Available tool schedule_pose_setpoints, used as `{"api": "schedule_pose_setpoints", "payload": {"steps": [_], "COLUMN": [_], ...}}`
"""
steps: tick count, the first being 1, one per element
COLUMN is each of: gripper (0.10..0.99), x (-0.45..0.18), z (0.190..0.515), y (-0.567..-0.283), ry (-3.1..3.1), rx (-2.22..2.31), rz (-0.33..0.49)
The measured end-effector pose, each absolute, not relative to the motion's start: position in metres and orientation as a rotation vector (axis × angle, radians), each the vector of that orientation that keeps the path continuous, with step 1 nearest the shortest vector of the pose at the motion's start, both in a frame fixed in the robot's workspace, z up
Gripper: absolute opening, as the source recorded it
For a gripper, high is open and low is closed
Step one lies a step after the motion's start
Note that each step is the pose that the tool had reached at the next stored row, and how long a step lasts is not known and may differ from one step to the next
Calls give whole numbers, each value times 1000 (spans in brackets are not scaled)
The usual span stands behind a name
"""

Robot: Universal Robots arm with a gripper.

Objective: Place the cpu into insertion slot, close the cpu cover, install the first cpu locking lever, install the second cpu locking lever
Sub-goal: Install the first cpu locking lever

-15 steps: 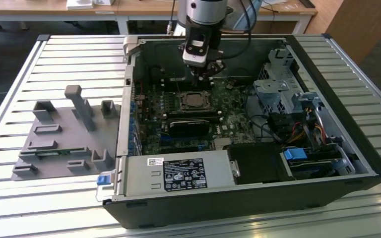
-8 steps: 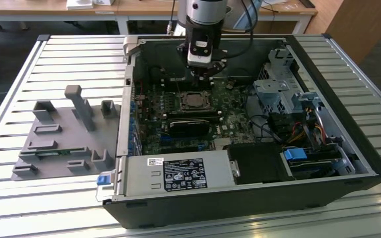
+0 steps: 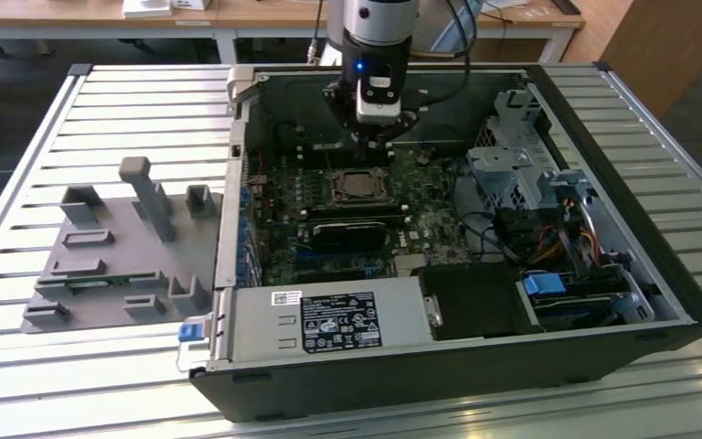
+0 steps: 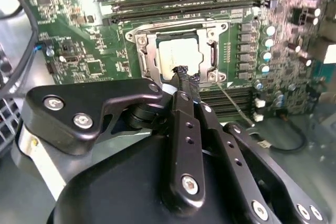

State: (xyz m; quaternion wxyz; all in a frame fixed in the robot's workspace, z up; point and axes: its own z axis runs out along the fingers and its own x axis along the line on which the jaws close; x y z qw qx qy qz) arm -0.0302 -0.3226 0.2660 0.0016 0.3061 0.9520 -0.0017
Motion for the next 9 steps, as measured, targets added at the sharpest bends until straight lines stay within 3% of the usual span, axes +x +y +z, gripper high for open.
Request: {"api": "schedule_pose_setpoints", "payload": {"steps": [9], "gripper": [106], "x": [-30], "z": [265], "y": [-323], "ry": [3056], "rx": [710], "rz": [-9]}}
